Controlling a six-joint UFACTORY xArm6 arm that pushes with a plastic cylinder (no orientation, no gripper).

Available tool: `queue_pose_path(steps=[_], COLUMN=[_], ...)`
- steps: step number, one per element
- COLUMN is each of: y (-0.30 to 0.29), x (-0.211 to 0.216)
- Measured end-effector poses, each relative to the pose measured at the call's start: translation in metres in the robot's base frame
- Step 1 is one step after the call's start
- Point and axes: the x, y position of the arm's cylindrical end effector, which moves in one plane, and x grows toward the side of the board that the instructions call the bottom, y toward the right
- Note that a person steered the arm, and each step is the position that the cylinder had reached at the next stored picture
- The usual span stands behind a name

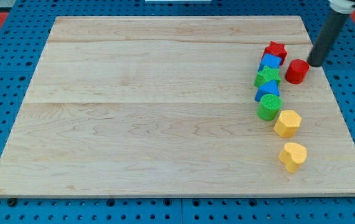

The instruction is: Keep red circle on right side of green star

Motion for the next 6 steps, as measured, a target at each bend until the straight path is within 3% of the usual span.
queue_pose_path(steps=[2, 5, 6], y=[-0.059, -0.005, -0.002], x=[0.012, 0.003, 0.026])
